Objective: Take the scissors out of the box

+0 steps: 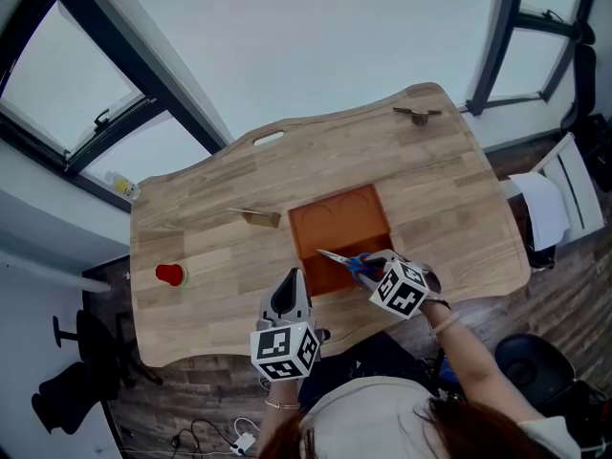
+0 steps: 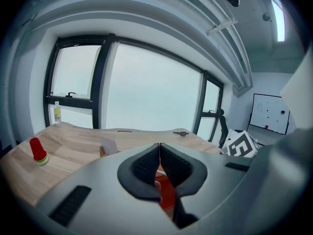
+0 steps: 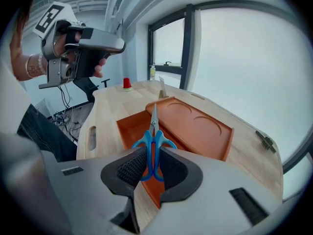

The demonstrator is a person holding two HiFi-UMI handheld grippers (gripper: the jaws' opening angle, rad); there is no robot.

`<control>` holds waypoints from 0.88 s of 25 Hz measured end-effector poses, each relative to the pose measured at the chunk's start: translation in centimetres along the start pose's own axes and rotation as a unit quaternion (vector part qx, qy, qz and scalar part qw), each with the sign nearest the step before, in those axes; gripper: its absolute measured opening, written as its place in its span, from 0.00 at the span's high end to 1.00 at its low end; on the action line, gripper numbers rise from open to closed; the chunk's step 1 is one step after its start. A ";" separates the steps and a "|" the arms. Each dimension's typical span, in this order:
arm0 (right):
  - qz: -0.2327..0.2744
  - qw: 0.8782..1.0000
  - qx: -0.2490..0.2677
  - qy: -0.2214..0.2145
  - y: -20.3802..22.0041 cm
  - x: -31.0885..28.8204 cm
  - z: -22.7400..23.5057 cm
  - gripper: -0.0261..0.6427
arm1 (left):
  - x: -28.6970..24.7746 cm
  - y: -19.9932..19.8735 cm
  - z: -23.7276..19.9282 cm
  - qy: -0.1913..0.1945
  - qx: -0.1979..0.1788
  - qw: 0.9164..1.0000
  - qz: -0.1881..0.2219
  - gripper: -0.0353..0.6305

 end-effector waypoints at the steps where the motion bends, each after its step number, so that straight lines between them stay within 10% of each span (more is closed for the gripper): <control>1: 0.006 1.000 -0.010 0.001 0.0 0.1 0.1 0.80 | -0.1 0.0 0.0 0.000 -0.001 1.000 -0.001 0.91; 22: 0.101 0.980 -0.153 0.079 -1.2 5.5 -1.6 0.80 | 2.7 0.0 0.4 0.023 -0.032 0.999 0.013 0.91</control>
Point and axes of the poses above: the fingertips, and each gripper's own axes: x backward along the fingers, z to its right, y out of its underside, the point moved 8 cm from there along x, backward along the fingers, and after that the axes turned 11 degrees about y, right-handed, at the moved point
